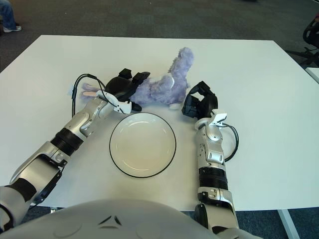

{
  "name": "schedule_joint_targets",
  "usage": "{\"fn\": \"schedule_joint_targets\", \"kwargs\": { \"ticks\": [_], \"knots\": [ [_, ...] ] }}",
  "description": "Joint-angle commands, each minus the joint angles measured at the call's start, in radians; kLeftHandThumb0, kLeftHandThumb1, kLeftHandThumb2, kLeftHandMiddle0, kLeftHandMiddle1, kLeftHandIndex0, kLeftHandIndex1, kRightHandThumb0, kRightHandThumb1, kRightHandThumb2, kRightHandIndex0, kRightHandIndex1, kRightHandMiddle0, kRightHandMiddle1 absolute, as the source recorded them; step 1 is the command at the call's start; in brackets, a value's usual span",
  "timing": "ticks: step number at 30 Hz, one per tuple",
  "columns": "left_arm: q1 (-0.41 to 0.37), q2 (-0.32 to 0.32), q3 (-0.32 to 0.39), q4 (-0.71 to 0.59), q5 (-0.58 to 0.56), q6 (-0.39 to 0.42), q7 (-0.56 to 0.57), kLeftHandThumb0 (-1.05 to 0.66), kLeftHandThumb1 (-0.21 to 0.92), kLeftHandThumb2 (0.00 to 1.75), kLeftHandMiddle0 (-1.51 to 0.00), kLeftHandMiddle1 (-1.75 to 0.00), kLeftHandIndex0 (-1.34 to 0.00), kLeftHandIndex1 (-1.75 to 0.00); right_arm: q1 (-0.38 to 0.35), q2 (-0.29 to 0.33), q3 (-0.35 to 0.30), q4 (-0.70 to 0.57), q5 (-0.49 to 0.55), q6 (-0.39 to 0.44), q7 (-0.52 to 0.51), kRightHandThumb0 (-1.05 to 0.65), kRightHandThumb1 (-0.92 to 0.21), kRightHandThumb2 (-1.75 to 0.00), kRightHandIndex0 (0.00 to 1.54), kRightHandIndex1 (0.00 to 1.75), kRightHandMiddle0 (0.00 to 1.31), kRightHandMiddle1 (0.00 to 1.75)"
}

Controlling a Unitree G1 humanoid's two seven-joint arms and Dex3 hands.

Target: Put the doll into the plate.

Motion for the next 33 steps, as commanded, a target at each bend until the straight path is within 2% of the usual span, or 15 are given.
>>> {"fn": "schedule_joint_targets", "kwargs": {
  "ticks": [1, 3, 6, 7, 9, 12, 17, 20, 23, 24, 25, 27, 30, 33],
  "knots": [
    [0.013, 0.004, -0.023, 0.040, -0.007, -0.001, -0.029, -0.92, 0.78, 0.20, -0.05, -1.75, 0.00, -0.65, -0.002, 0.005, -0.002, -0.011, 0.001, 0.000, -0.005, -0.51, -0.24, -1.41, 1.23, 1.75, 0.68, 1.75],
    [0.011, 0.001, -0.023, 0.051, -0.014, -0.003, -0.029, -0.88, 0.76, 0.22, -0.06, -1.75, 0.00, -0.68, -0.002, 0.004, -0.001, -0.010, 0.002, 0.000, -0.004, -0.51, -0.24, -1.42, 1.23, 1.75, 0.68, 1.75],
    [0.009, 0.000, -0.026, 0.063, -0.023, -0.006, -0.031, -0.78, 0.57, 0.55, -0.12, -1.75, 0.00, -0.79, -0.002, 0.004, -0.002, -0.010, 0.003, 0.000, -0.004, -0.51, -0.24, -1.42, 1.23, 1.75, 0.68, 1.75],
    [0.006, 0.002, -0.028, 0.070, -0.027, -0.009, -0.036, -0.76, 0.55, 0.59, -0.13, -1.75, 0.00, -0.82, -0.002, 0.005, -0.002, -0.010, 0.004, -0.001, -0.004, -0.51, -0.24, -1.42, 1.23, 1.75, 0.68, 1.75],
    [0.002, 0.004, -0.032, 0.080, -0.033, -0.012, -0.046, -0.65, 0.42, 0.79, -0.20, -1.75, 0.00, -0.95, -0.002, 0.006, -0.002, -0.010, 0.006, -0.001, -0.003, -0.51, -0.24, -1.41, 1.23, 1.75, 0.68, 1.75],
    [-0.005, 0.009, -0.042, 0.087, -0.034, -0.007, -0.067, -0.54, 0.32, 0.94, -0.26, -1.75, 0.00, -1.06, -0.002, 0.006, -0.003, -0.010, 0.008, -0.001, -0.002, -0.51, -0.24, -1.41, 1.23, 1.75, 0.68, 1.75],
    [-0.016, 0.015, -0.056, 0.094, -0.028, 0.004, -0.093, -0.49, 0.28, 1.03, -0.36, -1.75, 0.00, -1.24, -0.002, 0.005, -0.003, -0.013, 0.008, 0.002, -0.002, -0.51, -0.24, -1.41, 1.23, 1.75, 0.68, 1.75],
    [-0.022, 0.025, -0.061, 0.094, -0.034, -0.003, -0.117, -0.44, 0.27, 1.06, -0.46, -1.75, 0.00, -1.48, -0.001, 0.003, -0.002, -0.014, 0.006, 0.003, -0.001, -0.51, -0.24, -1.41, 1.23, 1.75, 0.68, 1.75],
    [-0.023, 0.038, -0.065, 0.078, -0.043, -0.013, -0.144, -0.40, 0.26, 1.08, -0.53, -1.75, -0.04, -1.63, -0.002, 0.001, -0.002, -0.013, 0.005, 0.003, 0.001, -0.51, -0.24, -1.42, 1.23, 1.75, 0.68, 1.75],
    [-0.023, 0.041, -0.066, 0.073, -0.046, -0.017, -0.151, -0.22, 0.28, 1.12, -0.54, -1.75, -0.07, -1.65, -0.002, 0.001, -0.002, -0.012, 0.005, 0.004, 0.001, -0.51, -0.23, -1.42, 1.23, 1.75, 0.68, 1.75],
    [-0.023, 0.043, -0.067, 0.070, -0.047, -0.019, -0.156, 0.12, 0.28, 1.23, -0.58, -1.75, -0.13, -1.70, -0.002, 0.001, -0.001, -0.012, 0.005, 0.004, 0.001, -0.51, -0.23, -1.42, 1.23, 1.75, 0.68, 1.75],
    [-0.023, 0.046, -0.069, 0.067, -0.050, -0.021, -0.159, 0.29, 0.28, 1.29, -0.60, -1.75, -0.16, -1.72, -0.002, 0.000, -0.001, -0.011, 0.005, 0.004, 0.002, -0.51, -0.23, -1.42, 1.23, 1.75, 0.68, 1.75],
    [-0.022, 0.051, -0.068, 0.061, -0.062, -0.032, -0.162, 0.09, 0.23, 1.40, -0.68, -1.74, -0.35, -1.72, -0.004, -0.001, -0.001, -0.013, 0.006, 0.007, 0.004, -0.52, -0.23, -1.42, 1.23, 1.75, 0.69, 1.75],
    [-0.011, 0.046, -0.058, 0.070, -0.092, -0.054, -0.141, 0.03, 0.18, 1.46, -0.73, -1.71, -0.44, -1.74, -0.004, -0.001, -0.002, -0.013, 0.007, 0.008, 0.005, -0.52, -0.23, -1.42, 1.23, 1.75, 0.69, 1.75]
  ]
}}
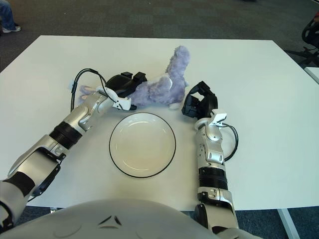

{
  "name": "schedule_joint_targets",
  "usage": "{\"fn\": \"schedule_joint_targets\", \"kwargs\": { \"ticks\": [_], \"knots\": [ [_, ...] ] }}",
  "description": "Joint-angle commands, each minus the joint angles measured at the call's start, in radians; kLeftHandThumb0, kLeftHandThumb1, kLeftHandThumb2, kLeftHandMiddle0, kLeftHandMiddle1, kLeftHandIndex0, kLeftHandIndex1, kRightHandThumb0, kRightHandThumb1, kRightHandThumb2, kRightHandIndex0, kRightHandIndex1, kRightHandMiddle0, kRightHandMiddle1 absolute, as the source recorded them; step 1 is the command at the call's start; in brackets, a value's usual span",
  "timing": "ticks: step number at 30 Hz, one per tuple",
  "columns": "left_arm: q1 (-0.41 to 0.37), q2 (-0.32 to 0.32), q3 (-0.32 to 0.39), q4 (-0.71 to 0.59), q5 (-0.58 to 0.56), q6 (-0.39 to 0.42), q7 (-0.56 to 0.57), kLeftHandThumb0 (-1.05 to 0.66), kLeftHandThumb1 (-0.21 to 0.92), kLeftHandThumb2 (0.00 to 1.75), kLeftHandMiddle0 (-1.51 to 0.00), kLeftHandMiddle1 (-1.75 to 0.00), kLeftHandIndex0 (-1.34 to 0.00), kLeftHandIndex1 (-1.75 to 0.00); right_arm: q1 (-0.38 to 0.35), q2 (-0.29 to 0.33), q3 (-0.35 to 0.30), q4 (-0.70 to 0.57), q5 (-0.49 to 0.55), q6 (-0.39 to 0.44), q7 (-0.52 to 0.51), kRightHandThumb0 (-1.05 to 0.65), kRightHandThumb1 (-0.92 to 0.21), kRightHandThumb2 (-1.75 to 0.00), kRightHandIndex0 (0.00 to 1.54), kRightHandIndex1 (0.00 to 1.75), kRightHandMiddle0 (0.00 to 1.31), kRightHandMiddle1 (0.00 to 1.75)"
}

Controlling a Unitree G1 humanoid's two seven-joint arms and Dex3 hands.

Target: Put the doll into the plate.

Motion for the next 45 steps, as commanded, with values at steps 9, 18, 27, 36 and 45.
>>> {"fn": "schedule_joint_targets", "kwargs": {
  "ticks": [9, 18, 27, 36, 45],
  "knots": [
    [0.060, 0.013, -0.009, 0.057, -0.061, -0.052, -0.032, 0.00, 0.05, 1.58, -0.84, -1.61, -0.60, -1.75, -0.004, -0.003, -0.004, -0.012, 0.011, 0.006, 0.011, -0.52, -0.23, -1.43, 1.23, 1.75, 0.69, 1.75],
    [0.052, 0.021, -0.016, 0.062, -0.044, -0.052, -0.024, 0.00, -0.04, 1.63, -0.94, -1.50, -0.68, -1.75, -0.004, -0.004, -0.004, -0.012, 0.011, 0.008, 0.015, -0.52, -0.23, -1.42, 1.22, 1.75, 0.69, 1.75],
    [0.047, 0.034, -0.028, 0.055, -0.018, -0.067, 0.001, 0.00, -0.09, 1.68, -0.98, -1.48, -0.73, -1.75, -0.003, -0.004, -0.004, -0.013, 0.009, 0.009, 0.016, -0.52, -0.23, -1.42, 1.22, 1.75, 0.69, 1.75],
    [0.060, 0.022, -0.017, 0.043, -0.027, -0.036, 0.002, 0.00, -0.10, 1.68, -1.00, -1.44, -0.74, -1.75, -0.004, -0.008, -0.006, -0.009, 0.010, 0.008, 0.019, -0.51, -0.23, -1.42, 1.22, 1.75, 0.68, 1.75],
    [0.075, 0.009, 0.003, 0.037, -0.044, -0.009, 0.015, 0.00, -0.08, 1.65, -1.00, -1.43, -0.71, -1.75, -0.005, -0.006, -0.009, -0.009, 0.016, 0.013, 0.019, -0.51, -0.23, -1.42, 1.22, 1.75, 0.68, 1.75]
  ]
}}
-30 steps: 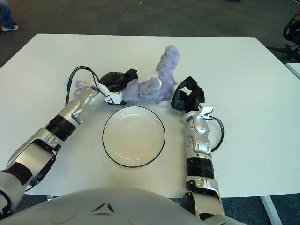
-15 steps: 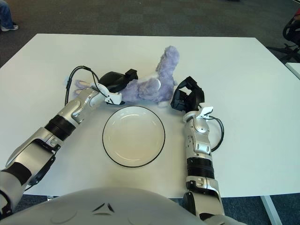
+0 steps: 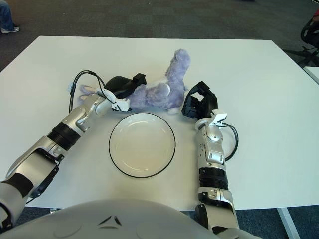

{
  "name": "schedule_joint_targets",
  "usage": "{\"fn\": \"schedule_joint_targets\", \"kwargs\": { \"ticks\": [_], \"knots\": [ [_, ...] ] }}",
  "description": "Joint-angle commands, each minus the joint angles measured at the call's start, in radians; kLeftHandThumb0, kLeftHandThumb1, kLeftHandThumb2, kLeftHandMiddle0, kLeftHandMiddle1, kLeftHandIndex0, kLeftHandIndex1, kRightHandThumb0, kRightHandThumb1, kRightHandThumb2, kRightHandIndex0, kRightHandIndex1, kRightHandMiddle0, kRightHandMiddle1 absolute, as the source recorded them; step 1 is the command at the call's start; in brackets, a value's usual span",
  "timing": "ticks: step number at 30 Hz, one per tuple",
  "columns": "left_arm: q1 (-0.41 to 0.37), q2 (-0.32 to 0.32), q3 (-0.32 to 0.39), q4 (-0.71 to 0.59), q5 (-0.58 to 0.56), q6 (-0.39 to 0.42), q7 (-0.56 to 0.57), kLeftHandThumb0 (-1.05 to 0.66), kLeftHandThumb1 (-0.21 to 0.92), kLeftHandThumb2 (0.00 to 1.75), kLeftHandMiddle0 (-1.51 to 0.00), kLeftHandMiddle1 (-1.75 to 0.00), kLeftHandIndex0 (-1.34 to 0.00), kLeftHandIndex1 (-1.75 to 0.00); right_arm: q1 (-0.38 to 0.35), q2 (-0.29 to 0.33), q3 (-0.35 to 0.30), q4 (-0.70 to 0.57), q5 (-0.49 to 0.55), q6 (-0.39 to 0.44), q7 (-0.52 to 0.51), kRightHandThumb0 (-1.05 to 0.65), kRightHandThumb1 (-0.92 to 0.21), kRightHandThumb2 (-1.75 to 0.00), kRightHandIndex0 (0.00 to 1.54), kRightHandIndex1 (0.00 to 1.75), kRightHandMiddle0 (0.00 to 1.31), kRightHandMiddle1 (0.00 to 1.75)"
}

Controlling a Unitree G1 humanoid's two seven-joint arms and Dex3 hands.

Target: Put the doll into the plate.

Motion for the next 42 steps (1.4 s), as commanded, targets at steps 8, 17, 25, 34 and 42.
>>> {"fn": "schedule_joint_targets", "kwargs": {
  "ticks": [8, 17, 25, 34, 42],
  "knots": [
    [0.057, 0.008, -0.001, 0.055, 0.024, 0.011, 0.082, 0.00, -0.07, 1.66, -0.98, -1.47, -0.69, -1.75, -0.012, -0.006, -0.009, 0.007, 0.011, 0.005, 0.005, -0.52, -0.23, -1.42, 1.22, 1.75, 0.69, 1.75],
    [0.139, 0.109, 0.103, -0.251, 0.006, 0.045, 0.034, 0.00, -0.04, 1.66, -0.93, -1.57, -0.66, -1.75, -0.026, -0.011, -0.015, 0.039, 0.010, -0.006, 0.012, -0.52, -0.23, -1.42, 1.22, 1.75, 0.69, 1.75],
    [0.206, 0.094, 0.187, -0.392, -0.012, 0.095, 0.040, 0.00, -0.04, 1.68, -0.92, -1.61, -0.66, -1.75, -0.043, -0.018, -0.023, 0.076, 0.015, -0.018, 0.026, -0.52, -0.23, -1.42, 1.22, 1.75, 0.69, 1.75],
    [0.249, 0.060, 0.227, -0.499, 0.019, 0.147, 0.069, 0.00, -0.01, 1.65, -0.88, -1.63, -0.64, -1.75, -0.059, -0.022, -0.028, 0.111, 0.013, -0.026, 0.034, -0.52, -0.23, -1.42, 1.22, 1.75, 0.68, 1.75],
    [0.286, 0.054, 0.259, -0.562, -0.019, 0.105, 0.082, 0.00, -0.03, 1.67, -0.90, -1.63, -0.65, -1.75, -0.068, -0.022, -0.031, 0.128, 0.014, -0.031, 0.036, -0.51, -0.25, -1.40, 1.21, 1.75, 0.67, 1.75]
  ]
}}
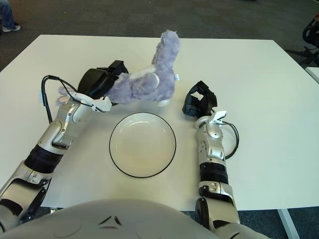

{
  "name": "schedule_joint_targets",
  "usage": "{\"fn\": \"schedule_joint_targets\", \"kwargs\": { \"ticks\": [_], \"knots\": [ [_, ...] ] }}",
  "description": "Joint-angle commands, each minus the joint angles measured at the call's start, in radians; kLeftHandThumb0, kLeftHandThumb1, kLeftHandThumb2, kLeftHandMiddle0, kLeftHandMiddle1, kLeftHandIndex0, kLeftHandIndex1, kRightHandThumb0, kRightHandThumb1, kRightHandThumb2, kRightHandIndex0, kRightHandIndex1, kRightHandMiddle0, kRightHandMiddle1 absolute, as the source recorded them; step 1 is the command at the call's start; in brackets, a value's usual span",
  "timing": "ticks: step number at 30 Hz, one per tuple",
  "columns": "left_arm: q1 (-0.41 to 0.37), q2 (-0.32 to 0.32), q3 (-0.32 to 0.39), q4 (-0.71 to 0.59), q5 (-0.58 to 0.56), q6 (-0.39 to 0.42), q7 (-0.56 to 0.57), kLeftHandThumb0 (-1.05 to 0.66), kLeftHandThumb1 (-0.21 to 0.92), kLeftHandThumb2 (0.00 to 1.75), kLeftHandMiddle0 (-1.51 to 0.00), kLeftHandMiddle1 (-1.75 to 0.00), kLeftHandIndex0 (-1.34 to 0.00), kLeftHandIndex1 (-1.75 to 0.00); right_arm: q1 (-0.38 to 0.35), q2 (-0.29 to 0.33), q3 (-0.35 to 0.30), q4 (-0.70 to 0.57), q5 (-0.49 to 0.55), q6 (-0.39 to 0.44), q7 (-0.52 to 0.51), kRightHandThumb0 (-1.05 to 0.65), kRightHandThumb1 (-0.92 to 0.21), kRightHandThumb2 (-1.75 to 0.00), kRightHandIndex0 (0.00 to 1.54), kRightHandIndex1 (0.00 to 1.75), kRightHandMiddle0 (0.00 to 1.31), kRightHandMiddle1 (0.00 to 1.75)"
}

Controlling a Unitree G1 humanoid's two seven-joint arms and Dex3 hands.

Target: Put the doll into the plate.

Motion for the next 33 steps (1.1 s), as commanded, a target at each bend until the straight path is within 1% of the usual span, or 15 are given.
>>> {"fn": "schedule_joint_targets", "kwargs": {
  "ticks": [1, 11, 15, 18, 22, 23, 27, 33],
  "knots": [
    [0.020, 0.004, 0.026, -0.042, -0.024, -0.036, 0.024, 0.00, -0.03, 1.68, -0.90, -1.63, -0.65, -1.75, -0.011, -0.006, -0.011, 0.022, 0.011, -0.006, 0.002, -0.51, -0.25, -1.40, 1.22, 1.75, 0.67, 1.75],
    [0.066, 0.009, 0.062, -0.096, -0.049, -0.119, 0.048, 0.00, -0.04, 1.70, -0.89, -1.67, -0.67, -1.75, -0.014, -0.007, -0.010, 0.028, 0.009, -0.006, 0.004, -0.51, -0.25, -1.40, 1.22, 1.75, 0.67, 1.75],
    [0.087, 0.012, 0.078, -0.128, -0.061, -0.160, 0.055, 0.00, -0.05, 1.70, -0.89, -1.67, -0.67, -1.75, -0.014, -0.005, -0.010, 0.026, 0.011, -0.005, 0.006, -0.50, -0.27, -1.37, 1.22, 1.75, 0.65, 1.75],
    [0.121, 0.021, 0.081, -0.174, -0.056, -0.175, 0.038, 0.00, -0.05, 1.70, -0.90, -1.67, -0.66, -1.75, -0.014, -0.003, -0.010, 0.024, 0.013, -0.003, 0.007, -0.50, -0.28, -1.36, 1.22, 1.75, 0.64, 1.75],
    [0.228, 0.030, 0.079, -0.274, -0.054, -0.177, 0.003, 0.00, -0.05, 1.71, -0.90, -1.67, -0.66, -1.75, -0.012, 0.000, -0.009, 0.019, 0.015, -0.002, 0.005, -0.49, -0.29, -1.35, 1.22, 1.75, 0.64, 1.75],
    [0.243, 0.033, 0.080, -0.285, -0.057, -0.179, -0.001, 0.00, -0.05, 1.71, -0.90, -1.67, -0.66, -1.75, -0.013, -0.001, -0.009, 0.020, 0.015, -0.003, 0.005, -0.50, -0.28, -1.36, 1.22, 1.75, 0.64, 1.75],
    [0.264, 0.046, 0.091, -0.292, -0.073, -0.203, -0.021, 0.00, -0.05, 1.71, -0.90, -1.68, -0.66, -1.75, -0.012, -0.003, -0.007, 0.020, 0.013, -0.004, 0.005, -0.50, -0.27, -1.37, 1.22, 1.75, 0.65, 1.75],
    [0.293, 0.065, 0.098, -0.270, -0.088, -0.255, -0.033, 0.00, -0.04, 1.71, -0.89, -1.70, -0.66, -1.75, -0.013, -0.006, -0.004, 0.020, 0.008, -0.002, 0.004, -0.51, -0.26, -1.39, 1.22, 1.75, 0.66, 1.75]
  ]
}}
